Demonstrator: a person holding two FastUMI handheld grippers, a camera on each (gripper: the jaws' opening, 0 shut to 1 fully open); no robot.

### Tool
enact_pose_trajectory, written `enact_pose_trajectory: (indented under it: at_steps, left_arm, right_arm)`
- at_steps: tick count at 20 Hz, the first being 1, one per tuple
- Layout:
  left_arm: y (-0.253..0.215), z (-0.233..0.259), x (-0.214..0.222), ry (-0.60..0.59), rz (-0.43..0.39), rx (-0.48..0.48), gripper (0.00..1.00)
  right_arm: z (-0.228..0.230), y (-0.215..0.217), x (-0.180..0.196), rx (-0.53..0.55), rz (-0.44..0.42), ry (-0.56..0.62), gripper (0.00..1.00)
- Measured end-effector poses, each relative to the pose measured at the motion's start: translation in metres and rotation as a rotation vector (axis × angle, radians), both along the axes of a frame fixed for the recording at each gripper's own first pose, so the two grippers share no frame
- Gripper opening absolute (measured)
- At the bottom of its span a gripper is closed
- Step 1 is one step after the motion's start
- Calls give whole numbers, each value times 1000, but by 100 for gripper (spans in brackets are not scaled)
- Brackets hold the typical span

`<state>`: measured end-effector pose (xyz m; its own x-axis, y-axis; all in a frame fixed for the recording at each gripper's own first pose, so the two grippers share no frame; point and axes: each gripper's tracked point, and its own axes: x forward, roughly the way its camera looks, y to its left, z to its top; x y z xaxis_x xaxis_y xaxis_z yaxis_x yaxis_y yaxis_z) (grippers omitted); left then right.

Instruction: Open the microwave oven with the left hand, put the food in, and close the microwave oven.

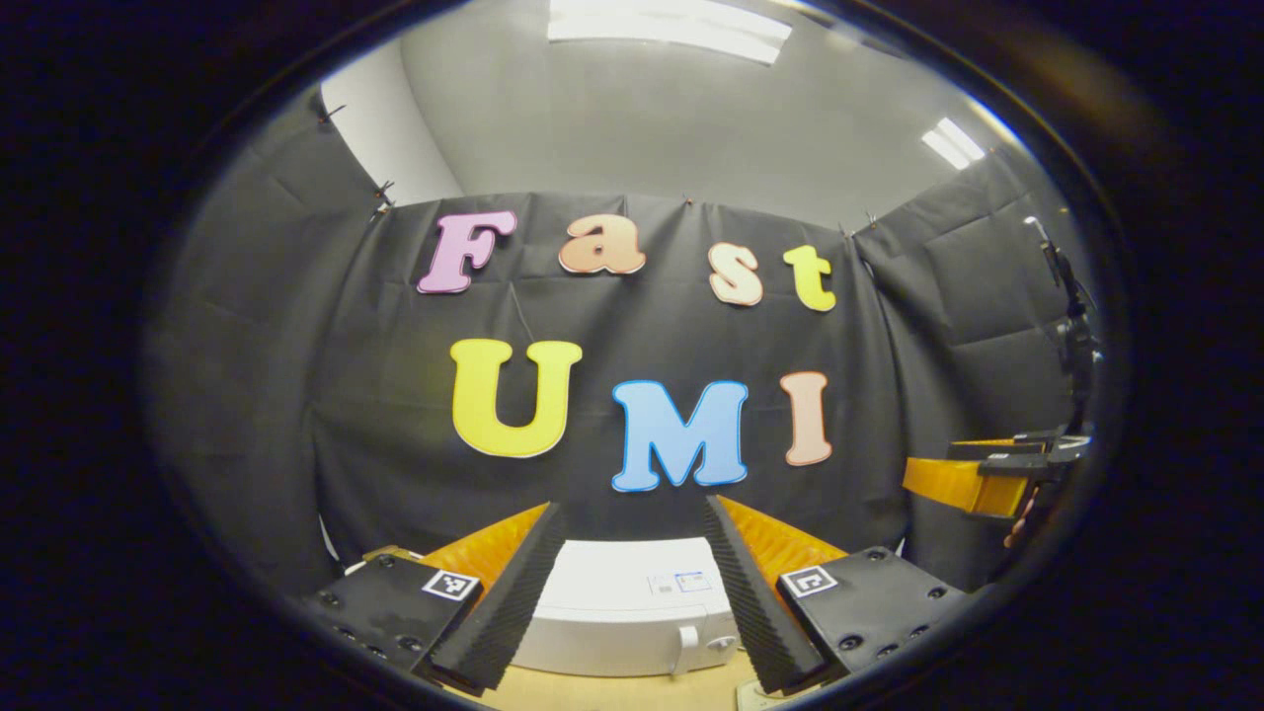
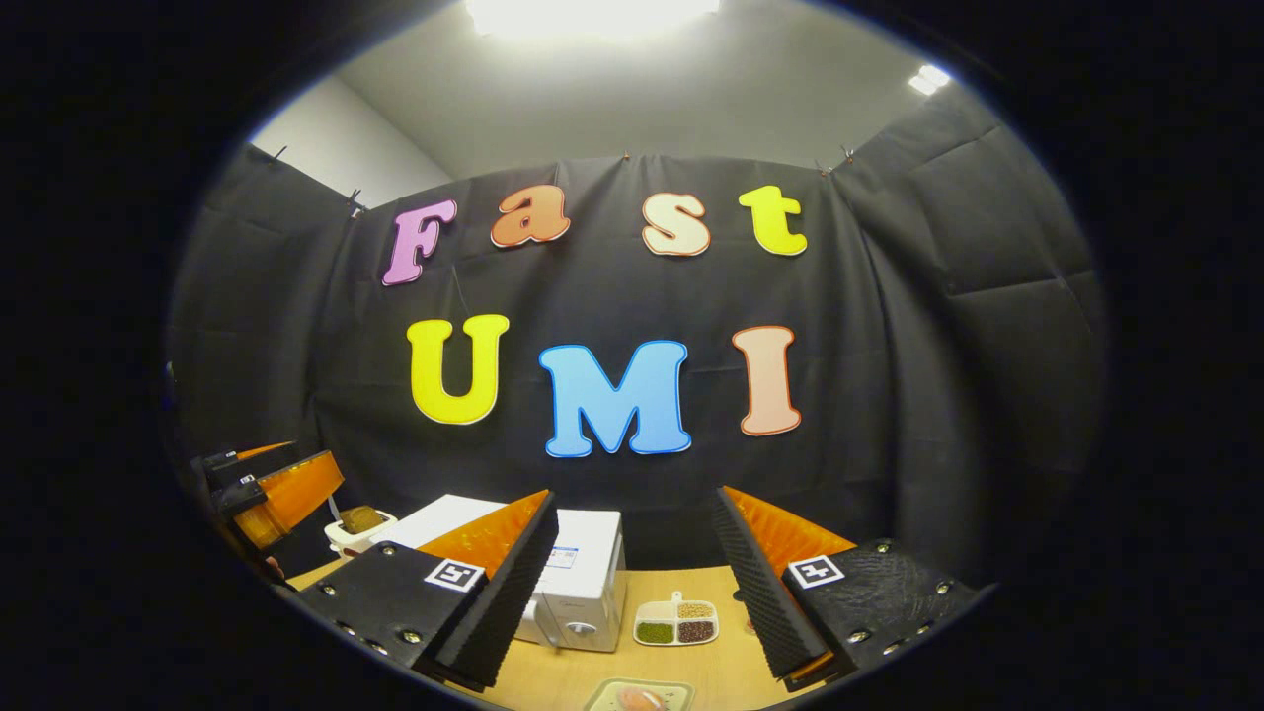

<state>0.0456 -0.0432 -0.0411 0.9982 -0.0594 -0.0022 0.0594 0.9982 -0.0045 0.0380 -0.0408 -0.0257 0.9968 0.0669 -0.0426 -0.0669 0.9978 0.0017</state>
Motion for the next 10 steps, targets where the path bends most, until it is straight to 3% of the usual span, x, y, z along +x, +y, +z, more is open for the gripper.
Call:
enact_pose_trajectory:
  at_steps: [1, 7, 10]
  left_arm:
    - [-5, -11, 4, 12, 3, -7, 97]
    - [-43, -115, 25, 92, -27, -45, 94]
    - [-61, -177, 36, 162, -47, 5, 94]
  right_arm:
    - [-4, -5, 1, -3, 0, 7, 96]
    - [-36, -37, 3, -38, -4, 74, 96]
    - [-54, -50, 3, -46, -7, 118, 96]
